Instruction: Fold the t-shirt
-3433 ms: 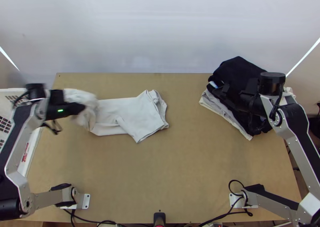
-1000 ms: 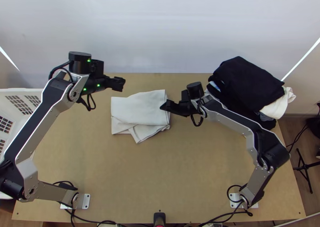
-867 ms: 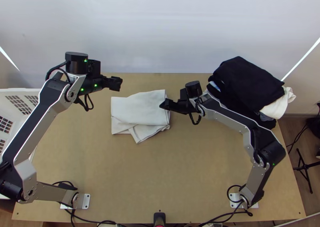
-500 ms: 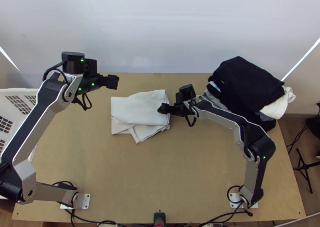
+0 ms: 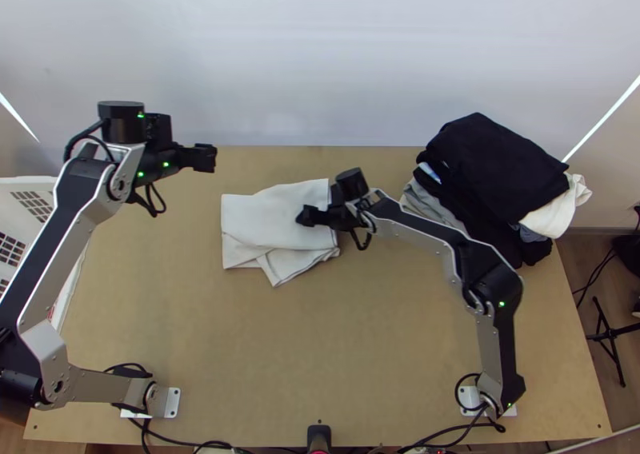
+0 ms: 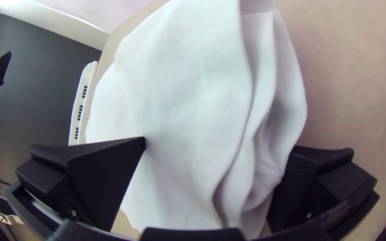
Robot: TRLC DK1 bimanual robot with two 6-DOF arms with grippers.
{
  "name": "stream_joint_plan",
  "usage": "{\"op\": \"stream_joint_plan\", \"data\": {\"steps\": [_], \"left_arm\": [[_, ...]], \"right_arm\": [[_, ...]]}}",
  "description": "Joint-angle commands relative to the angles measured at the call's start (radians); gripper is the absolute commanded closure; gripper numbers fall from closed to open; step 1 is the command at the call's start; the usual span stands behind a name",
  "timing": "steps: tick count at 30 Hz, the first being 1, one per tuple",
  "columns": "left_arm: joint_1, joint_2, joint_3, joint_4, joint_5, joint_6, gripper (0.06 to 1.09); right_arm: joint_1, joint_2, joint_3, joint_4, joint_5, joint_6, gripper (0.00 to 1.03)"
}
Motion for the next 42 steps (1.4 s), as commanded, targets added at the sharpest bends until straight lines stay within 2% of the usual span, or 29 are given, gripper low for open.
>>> {"op": "stream_joint_plan", "data": {"steps": [1,3,5,6,7,8,9,21,32,36,42], "left_arm": [[0.062,-0.026,-0.006,-0.023,0.001,0.026,0.1],[0.074,-0.032,-0.009,-0.024,0.001,0.03,0.1],[0.088,-0.034,-0.009,-0.024,0.002,0.036,0.1],[0.094,-0.035,-0.009,-0.024,0.002,0.037,0.1],[0.097,-0.035,-0.009,-0.024,0.001,0.039,0.1],[0.103,-0.035,-0.009,-0.024,0.002,0.039,0.1],[0.108,-0.035,-0.009,-0.024,0.002,0.039,0.1],[0.154,-0.026,-0.029,0.008,0.002,0.046,0.1],[0.169,-0.038,-0.035,0.012,0.011,0.053,0.1],[0.171,-0.049,-0.046,0.012,0.013,0.062,0.1],[0.168,-0.058,-0.058,0.017,0.014,0.06,0.1]], "right_arm": [[0.06,0.09,0.179,-0.038,0.001,0.048,0.07],[0.066,0.104,0.232,-0.065,0.001,0.057,0.12],[0.065,0.102,0.257,-0.082,0.0,0.057,0.25],[0.061,0.09,0.26,-0.088,0.0,0.065,0.39],[0.052,0.071,0.26,-0.088,0.0,0.076,0.61],[0.043,0.047,0.259,-0.088,0.0,0.083,0.94],[0.032,0.022,0.254,-0.093,-0.002,0.094,0.99],[-0.077,-0.292,0.357,-0.352,-0.071,0.1,1.0],[-0.367,-0.269,0.763,-0.538,-0.069,0.109,1.0],[-0.471,-0.272,0.802,-0.529,-0.069,0.102,1.0],[-0.58,-0.303,0.797,-0.519,-0.091,0.034,1.0]]}}
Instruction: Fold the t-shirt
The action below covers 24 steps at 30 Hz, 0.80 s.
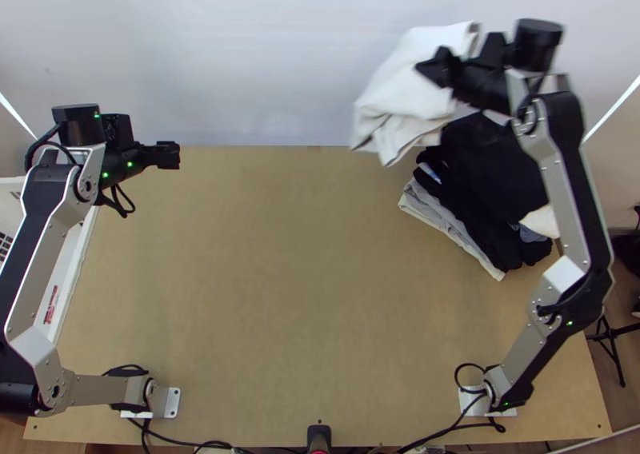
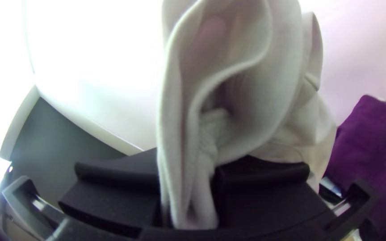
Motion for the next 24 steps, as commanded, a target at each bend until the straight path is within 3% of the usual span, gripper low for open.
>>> {"op": "stream_joint_plan", "data": {"steps": [1,14,24], "left_arm": [[0.0,-0.012,-0.015,0.004,0.003,0.004,0.1],[-0.014,-0.018,-0.005,0.006,0.003,0.008,0.1],[-0.023,-0.027,-0.006,0.006,0.003,0.004,0.1]], "right_arm": [[-0.15,-0.026,0.049,-0.003,-0.02,-0.046,1.0],[-0.314,-0.101,-0.075,-0.008,-0.069,-0.068,1.0],[-0.394,-0.176,-0.27,-0.006,-0.078,-0.144,1.0]]}}
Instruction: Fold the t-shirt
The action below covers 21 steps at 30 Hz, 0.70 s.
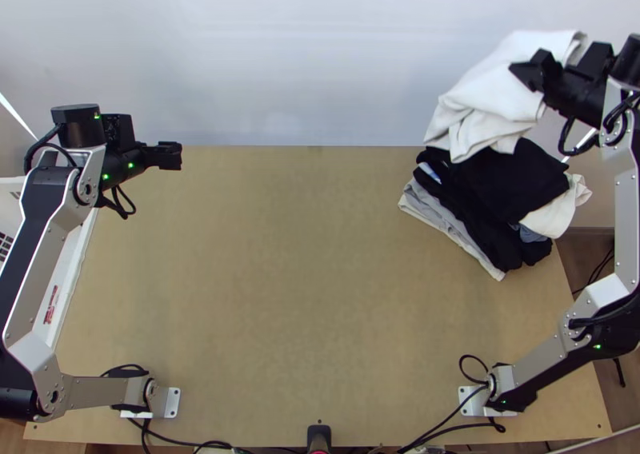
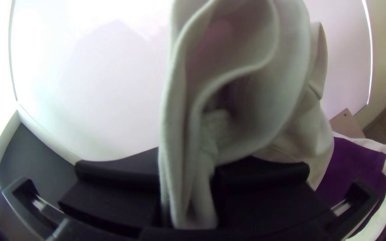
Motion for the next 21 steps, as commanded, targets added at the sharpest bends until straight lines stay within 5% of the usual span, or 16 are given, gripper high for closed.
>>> {"op": "stream_joint_plan", "data": {"steps": [1,8,21], "left_arm": [[-0.005,-0.008,-0.002,-0.001,0.0,-0.006,0.1],[-0.012,-0.028,-0.009,-0.005,0.0,-0.005,0.1],[-0.012,-0.039,0.018,-0.013,0.0,0.014,0.1]], "right_arm": [[-0.069,-0.054,-0.139,0.0,-0.007,-0.045,1.0],[-0.129,-0.079,-0.279,0.001,0.001,-0.104,1.0],[-0.21,-0.08,-0.446,0.004,0.279,-0.271,1.0]]}}
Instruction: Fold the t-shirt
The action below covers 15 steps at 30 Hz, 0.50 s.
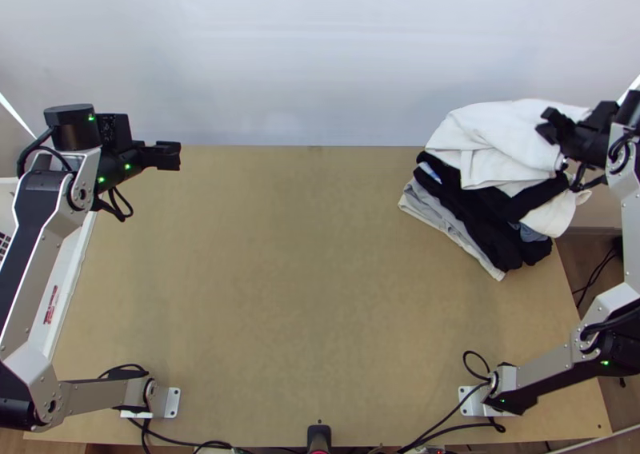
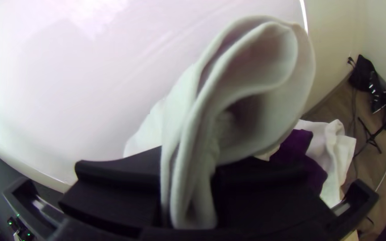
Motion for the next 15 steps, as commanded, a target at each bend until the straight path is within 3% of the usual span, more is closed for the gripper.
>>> {"op": "stream_joint_plan", "data": {"steps": [1,10,11,12,14,15], "left_arm": [[-0.001,-0.002,0.019,-0.005,0.0,0.008,0.1],[-0.009,-0.001,0.031,-0.005,0.0,0.008,0.1],[-0.01,-0.001,0.031,-0.007,0.0,0.008,0.1],[-0.01,-0.001,0.031,-0.007,0.0,0.008,0.1],[-0.009,-0.002,0.031,-0.007,0.0,0.008,0.1],[-0.009,-0.002,0.028,-0.008,0.0,0.008,0.1]], "right_arm": [[-0.049,-0.002,-0.108,0.007,0.126,-0.083,1.0],[-0.085,-0.054,-0.284,0.122,0.259,-0.177,1.0],[-0.085,-0.068,-0.309,0.149,0.29,-0.186,0.92],[-0.085,-0.085,-0.33,0.158,0.299,-0.203,0.74],[-0.085,-0.133,-0.372,0.164,0.311,-0.23,0.07],[-0.088,-0.162,-0.392,0.178,0.32,-0.243,0.04]]}}
